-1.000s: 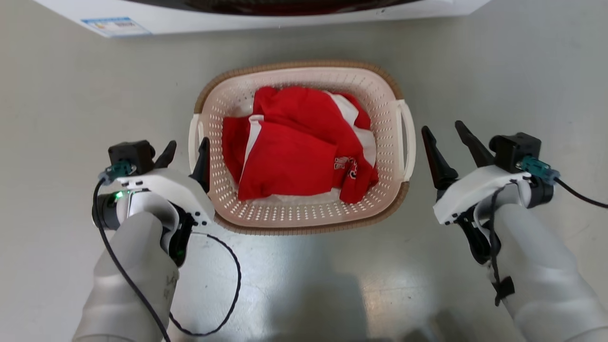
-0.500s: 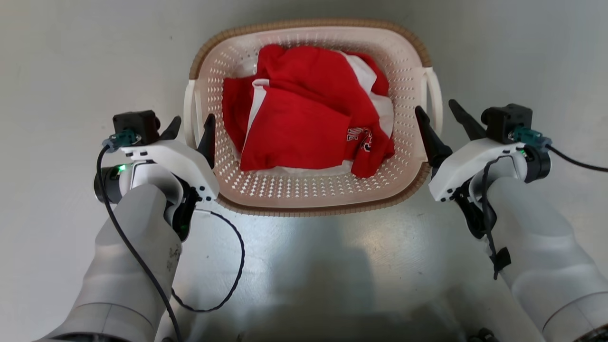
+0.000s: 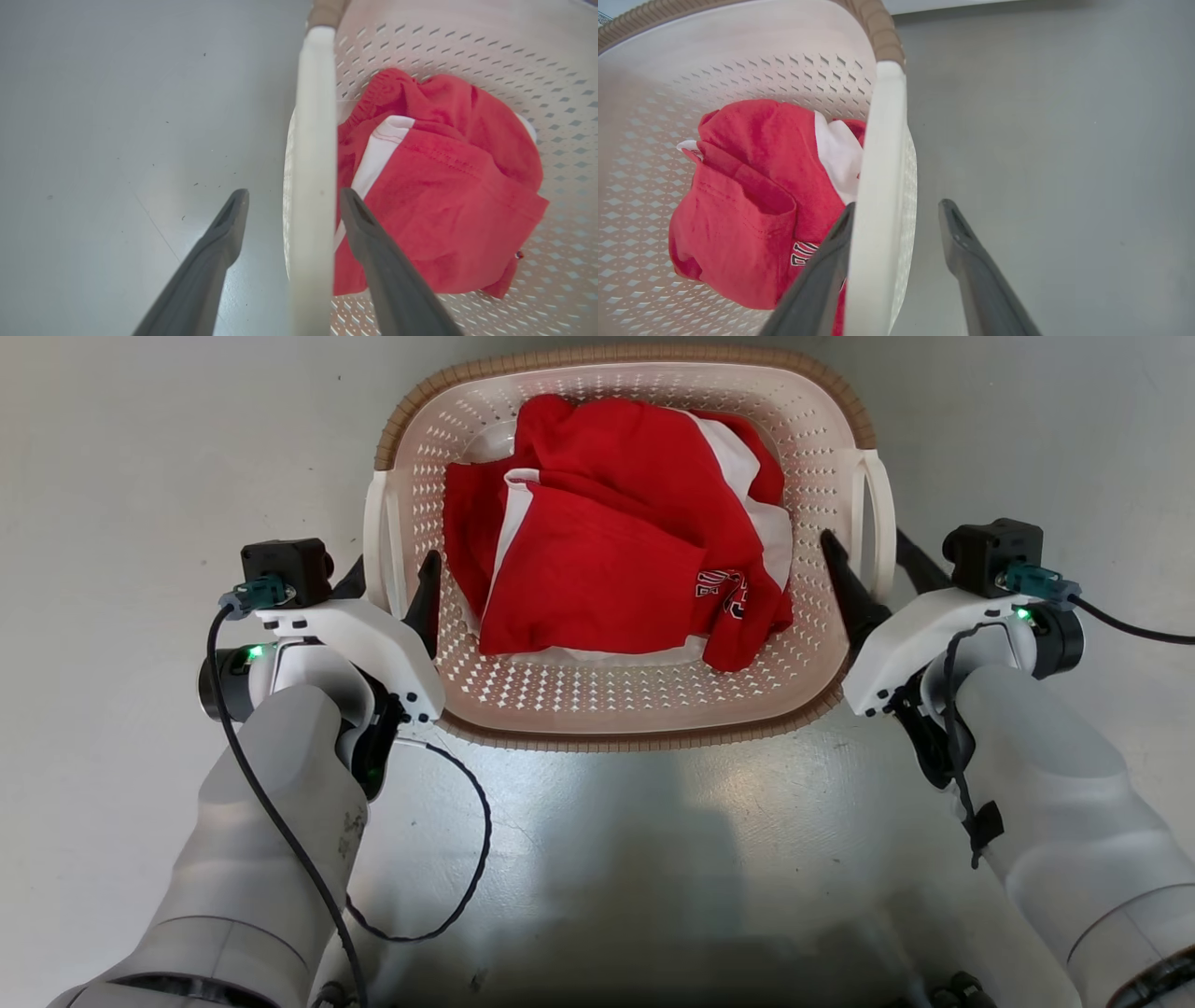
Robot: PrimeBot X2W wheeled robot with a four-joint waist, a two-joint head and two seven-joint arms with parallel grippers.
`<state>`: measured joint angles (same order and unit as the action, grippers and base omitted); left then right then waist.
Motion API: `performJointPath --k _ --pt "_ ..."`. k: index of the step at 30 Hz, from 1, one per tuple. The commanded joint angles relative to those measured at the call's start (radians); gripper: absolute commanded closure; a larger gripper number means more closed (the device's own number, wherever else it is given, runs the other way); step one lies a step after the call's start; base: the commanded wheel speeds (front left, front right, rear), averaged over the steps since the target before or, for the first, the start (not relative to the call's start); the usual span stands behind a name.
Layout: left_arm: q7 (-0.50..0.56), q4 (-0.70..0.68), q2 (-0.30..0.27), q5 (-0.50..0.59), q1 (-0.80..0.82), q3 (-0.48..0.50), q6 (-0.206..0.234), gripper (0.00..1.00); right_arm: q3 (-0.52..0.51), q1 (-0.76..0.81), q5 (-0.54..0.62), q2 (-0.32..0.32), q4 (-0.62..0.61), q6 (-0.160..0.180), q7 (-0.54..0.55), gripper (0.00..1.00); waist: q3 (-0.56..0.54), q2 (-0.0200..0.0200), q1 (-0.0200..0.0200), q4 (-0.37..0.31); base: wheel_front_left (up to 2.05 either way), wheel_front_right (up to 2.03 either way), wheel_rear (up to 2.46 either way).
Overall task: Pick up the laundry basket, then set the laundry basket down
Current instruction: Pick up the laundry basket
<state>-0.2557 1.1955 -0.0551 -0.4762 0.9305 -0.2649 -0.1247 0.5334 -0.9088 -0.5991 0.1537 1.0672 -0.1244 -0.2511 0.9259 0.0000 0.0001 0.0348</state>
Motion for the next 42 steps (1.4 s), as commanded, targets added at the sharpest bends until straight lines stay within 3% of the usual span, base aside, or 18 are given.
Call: performJointPath --k 1,2,3,4,5,6,7,21,42 --pt "-0.006 0.001 -0.027 -0.011 -0.014 0.007 -0.006 0.10 0.022 0.038 -0.012 -0.013 0.000 -0.006 -0.011 0.55 0.001 0.0000 -0.0001 0.001 0.00 0.00 0.00" --pt "-0.006 0.003 -0.027 -0.017 -0.013 0.002 -0.006 0.27 0.025 0.037 -0.015 -0.013 0.002 -0.006 -0.011 0.64 0.002 0.0000 -0.0001 0.001 0.00 0.00 0.00" --pt "-0.006 0.006 -0.027 -0.022 -0.012 -0.004 -0.006 0.52 0.027 0.037 -0.018 -0.013 0.003 -0.006 -0.011 0.75 0.002 0.0000 -0.0001 0.001 0.00 0.00 0.00" --pt "-0.006 0.006 -0.027 -0.022 -0.012 -0.004 -0.006 0.52 0.027 0.037 -0.018 -0.013 0.003 -0.006 -0.011 0.75 0.002 0.0000 -0.0001 0.001 0.00 0.00 0.00" --pt "-0.006 0.012 -0.028 -0.026 -0.010 -0.010 -0.006 0.70 0.029 0.036 -0.022 -0.013 0.004 -0.006 -0.011 0.89 0.002 0.0000 -0.0001 0.001 0.00 0.00 0.00" --pt "-0.006 0.017 -0.029 -0.030 -0.008 -0.015 -0.006 1.00 0.030 0.035 -0.026 -0.013 0.004 -0.006 -0.011 0.94 0.002 0.0000 -0.0001 0.000 0.00 0.00 0.00" --pt "-0.006 0.021 -0.030 -0.036 -0.006 -0.020 -0.006 1.00 0.032 0.035 -0.029 -0.013 0.005 -0.006 -0.011 1.00 0.002 0.0000 -0.0001 0.000 0.00 0.00 0.00" --pt "0.016 0.046 -0.024 -0.129 -0.043 -0.112 -0.006 1.00 0.087 0.060 -0.090 -0.032 0.058 -0.006 -0.011 1.00 -0.123 0.0000 -0.0001 -0.003 0.00 0.00 0.00" --pt "0.180 0.064 -0.032 -0.271 -0.200 -0.226 -0.006 1.00 0.278 0.163 -0.297 -0.056 0.104 -0.006 0.159 1.00 -0.502 0.0000 -0.0001 -0.045 0.00 0.00 0.00"
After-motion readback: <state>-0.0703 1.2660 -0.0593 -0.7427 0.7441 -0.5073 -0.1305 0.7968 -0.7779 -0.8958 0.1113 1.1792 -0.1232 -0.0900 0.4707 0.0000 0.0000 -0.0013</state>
